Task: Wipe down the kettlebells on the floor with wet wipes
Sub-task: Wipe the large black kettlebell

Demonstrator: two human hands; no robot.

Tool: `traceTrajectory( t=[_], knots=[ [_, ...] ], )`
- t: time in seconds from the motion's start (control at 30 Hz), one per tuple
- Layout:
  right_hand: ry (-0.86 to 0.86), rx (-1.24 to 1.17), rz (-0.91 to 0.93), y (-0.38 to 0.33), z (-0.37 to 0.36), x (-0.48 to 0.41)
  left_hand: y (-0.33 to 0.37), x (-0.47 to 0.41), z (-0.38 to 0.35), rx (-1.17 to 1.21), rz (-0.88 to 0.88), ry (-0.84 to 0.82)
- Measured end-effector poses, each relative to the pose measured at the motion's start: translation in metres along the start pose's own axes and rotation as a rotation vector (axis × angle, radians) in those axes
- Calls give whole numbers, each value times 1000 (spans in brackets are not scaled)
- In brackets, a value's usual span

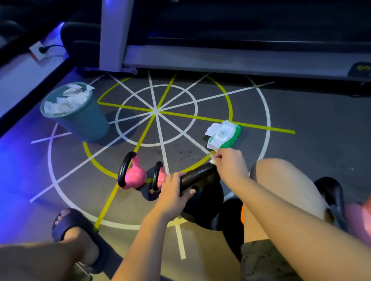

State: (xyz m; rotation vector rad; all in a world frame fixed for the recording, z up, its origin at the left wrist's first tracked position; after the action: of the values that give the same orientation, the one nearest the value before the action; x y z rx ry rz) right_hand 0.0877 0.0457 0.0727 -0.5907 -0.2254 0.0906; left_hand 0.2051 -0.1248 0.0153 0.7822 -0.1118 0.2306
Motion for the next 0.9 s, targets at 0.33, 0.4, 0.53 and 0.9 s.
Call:
traceTrajectory(
  t=[0.33,0.4,0.53,0.9],
  knots=[
    [-40,-17,500,-74,-56,55,-70,54,-15,474,304,97],
    [-58,-9,585,-86,-66,66,-74,64,-24,585,359,69],
    [-78,16,734,-109,-85,86,-63,67,0,759,339,251],
    [-343,39,690,-113,-108,82,-49,75,29,774,301,431]
  ],
)
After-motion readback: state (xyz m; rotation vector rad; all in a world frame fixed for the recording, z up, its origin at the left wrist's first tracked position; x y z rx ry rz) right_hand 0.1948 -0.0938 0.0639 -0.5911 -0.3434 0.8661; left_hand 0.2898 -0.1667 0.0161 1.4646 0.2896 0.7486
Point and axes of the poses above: each hand's wrist, its own x-axis away from the middle knuckle, its own z-axis out of the back of the hand, y = z × x, the point moved 10 cm from there along -x, towards the middle knuckle, and after that the axes turned 2 degrees about -z, right-handed, at the moved point
